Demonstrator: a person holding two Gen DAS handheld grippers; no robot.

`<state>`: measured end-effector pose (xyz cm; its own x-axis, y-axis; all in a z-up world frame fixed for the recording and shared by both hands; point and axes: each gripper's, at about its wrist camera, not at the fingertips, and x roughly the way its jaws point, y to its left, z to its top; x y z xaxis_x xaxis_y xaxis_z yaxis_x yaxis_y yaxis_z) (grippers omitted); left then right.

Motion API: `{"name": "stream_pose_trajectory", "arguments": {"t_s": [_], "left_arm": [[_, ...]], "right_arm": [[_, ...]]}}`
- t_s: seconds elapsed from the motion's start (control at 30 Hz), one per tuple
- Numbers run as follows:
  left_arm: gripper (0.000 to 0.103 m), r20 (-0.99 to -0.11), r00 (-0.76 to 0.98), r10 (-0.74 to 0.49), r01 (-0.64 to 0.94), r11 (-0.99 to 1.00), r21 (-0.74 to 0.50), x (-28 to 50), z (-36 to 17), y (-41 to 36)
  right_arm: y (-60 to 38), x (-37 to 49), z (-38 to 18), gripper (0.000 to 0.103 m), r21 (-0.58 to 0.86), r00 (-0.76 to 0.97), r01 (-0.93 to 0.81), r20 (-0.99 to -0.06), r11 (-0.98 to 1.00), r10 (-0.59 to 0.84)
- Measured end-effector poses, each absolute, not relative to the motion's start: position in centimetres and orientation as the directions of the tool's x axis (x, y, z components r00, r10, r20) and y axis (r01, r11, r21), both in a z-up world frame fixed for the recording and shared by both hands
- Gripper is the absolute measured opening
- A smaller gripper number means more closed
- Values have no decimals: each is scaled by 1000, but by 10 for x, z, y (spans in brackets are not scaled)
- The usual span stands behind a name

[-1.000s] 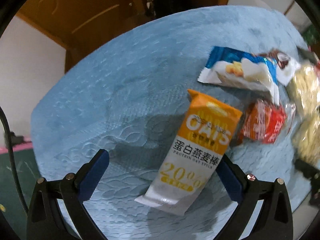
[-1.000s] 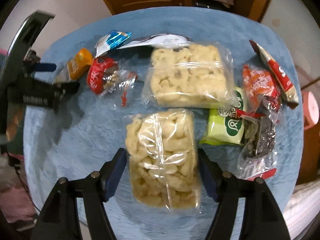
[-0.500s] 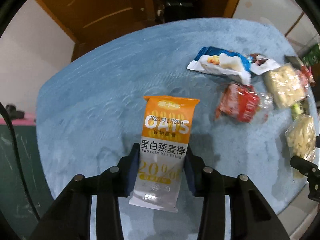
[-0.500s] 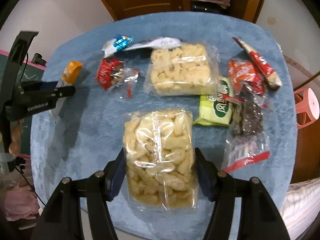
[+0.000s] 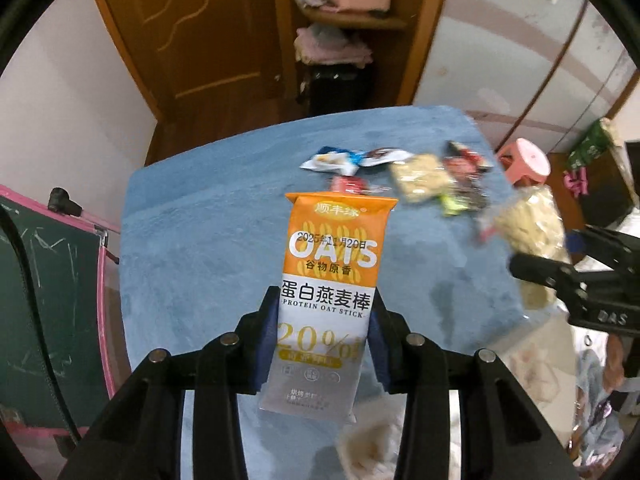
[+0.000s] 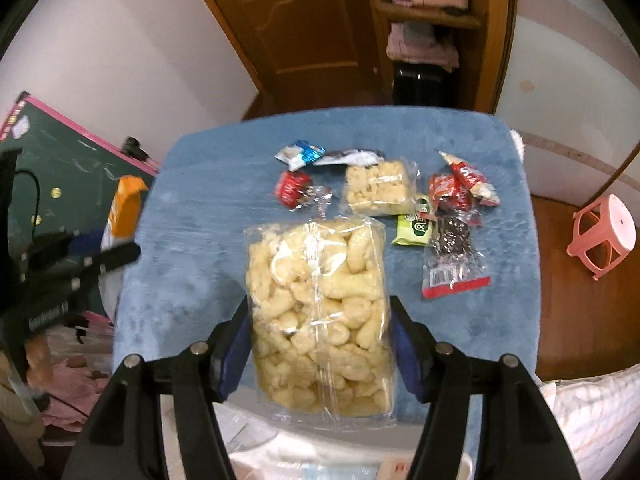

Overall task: Organize snacks
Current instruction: 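Grasp the orange OATS bar with the left tool while the right tool grasps the puffed-snack bag, then carry the OATS bar and puffed-snack bag over the white tray with both tools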

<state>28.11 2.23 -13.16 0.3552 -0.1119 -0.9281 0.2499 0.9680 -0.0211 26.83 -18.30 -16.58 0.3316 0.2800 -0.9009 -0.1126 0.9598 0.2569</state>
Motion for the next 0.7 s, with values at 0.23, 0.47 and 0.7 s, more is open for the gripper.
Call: {"name": "stream_pose_trajectory", "arguments": {"t_s": [0.23,0.47,0.7], "left_arm": [[39,-903,390,-178,244,966,-85,200,-104,-15],[39,-893,407,-194,251,963,-95,131,-104,-43],[40,-886,436,-154,256,966,-42,90,-111,-57]], "right_arm": [[-188,206,-122,63,287,402,-121,-861,950,311],[-198,144,-100,63,285,445,-113,-842,952,305],[-205,99,-95,63,299,454,-97,-835,949,309]]}}
